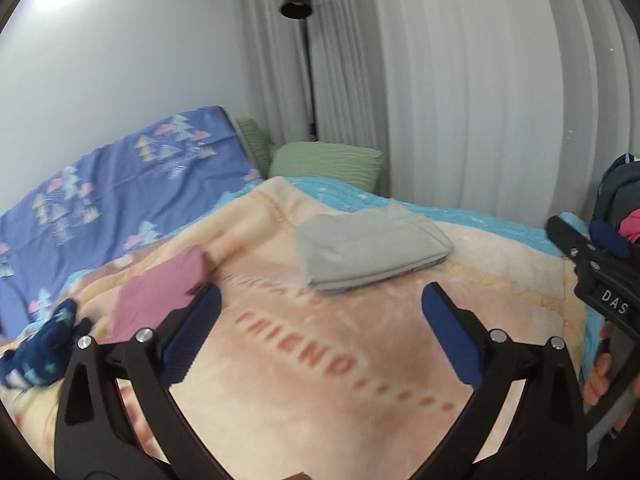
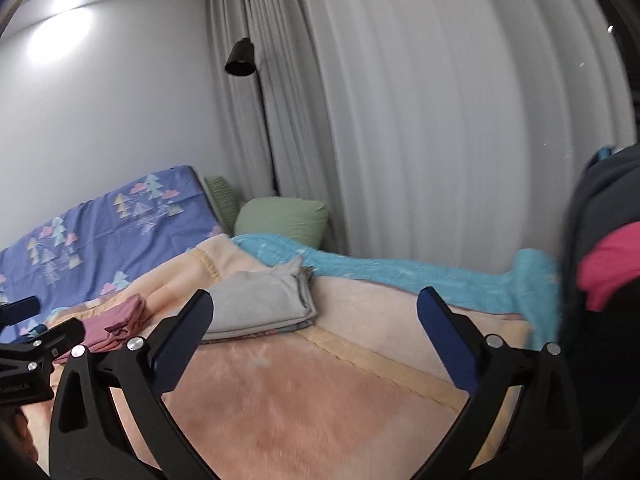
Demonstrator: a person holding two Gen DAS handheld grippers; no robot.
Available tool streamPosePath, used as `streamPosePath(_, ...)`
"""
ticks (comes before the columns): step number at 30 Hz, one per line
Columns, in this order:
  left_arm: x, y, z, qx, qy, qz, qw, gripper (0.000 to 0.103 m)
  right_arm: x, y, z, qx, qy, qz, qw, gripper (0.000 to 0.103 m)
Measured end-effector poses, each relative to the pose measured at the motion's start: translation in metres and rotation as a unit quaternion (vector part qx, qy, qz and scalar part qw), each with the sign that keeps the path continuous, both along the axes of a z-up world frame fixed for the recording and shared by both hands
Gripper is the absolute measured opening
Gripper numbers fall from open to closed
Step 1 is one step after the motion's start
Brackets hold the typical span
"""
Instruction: Fold small clothes
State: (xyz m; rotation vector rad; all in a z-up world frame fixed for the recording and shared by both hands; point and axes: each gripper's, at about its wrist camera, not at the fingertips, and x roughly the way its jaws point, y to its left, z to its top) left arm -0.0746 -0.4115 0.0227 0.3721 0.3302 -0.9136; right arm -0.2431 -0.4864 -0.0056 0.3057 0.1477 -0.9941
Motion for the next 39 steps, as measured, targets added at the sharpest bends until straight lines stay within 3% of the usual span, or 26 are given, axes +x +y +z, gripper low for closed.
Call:
streamPosePath(2, -0.013, 0.017, 0.003, -0.016, -0.021, 0.031, 0.9992, 0.101, -0.002, 0.016, 0.006, -0.006, 0.023, -0.009, 1.0, 0.102)
streamPosePath(5, -0.027, 0.037, 0.009, -0.022, 0.002, 0.02, 0.9996, 0.101, -0.006, 0.037, 0.014, -0.017, 0.053, -0.009, 0.998, 0.102)
streamPosePath(9, -0.039, 0.059, 0.015, -0.027, 0.004, 0.032, 0.9991, 0.101, -0.02, 0.056, 0.021, -0.002, 0.048, 0.016, 0.999, 0.102)
streamPosePath(13, -0.045, 0.082, 0.018, -0.043, 0.033, 0.043, 0.9976, 0.101, -0.027, 0.075, 0.024, -0.013, 0.054, 0.024, 0.998, 0.102)
streamPosePath(17, -0.052, 0.098, 0.017, -0.035, 0.037, 0.072, 0.9961, 0.101, -0.03, 0.09, 0.023, -0.01, 0.069, 0.027, 0.997, 0.102)
streamPosePath(26, -0.066, 0.124, 0.015, -0.026, 0.036, 0.068, 0.9967, 0.101, -0.031, 0.113, 0.02, 0.038, 0.065, 0.067, 0.995, 0.102)
streamPosePath(39, -0.062, 0.143, 0.008, -0.021, 0.056, 0.08, 0.995, 0.101, -0.018, 0.133, 0.025, 0.039, 0.081, 0.082, 0.992, 0.102)
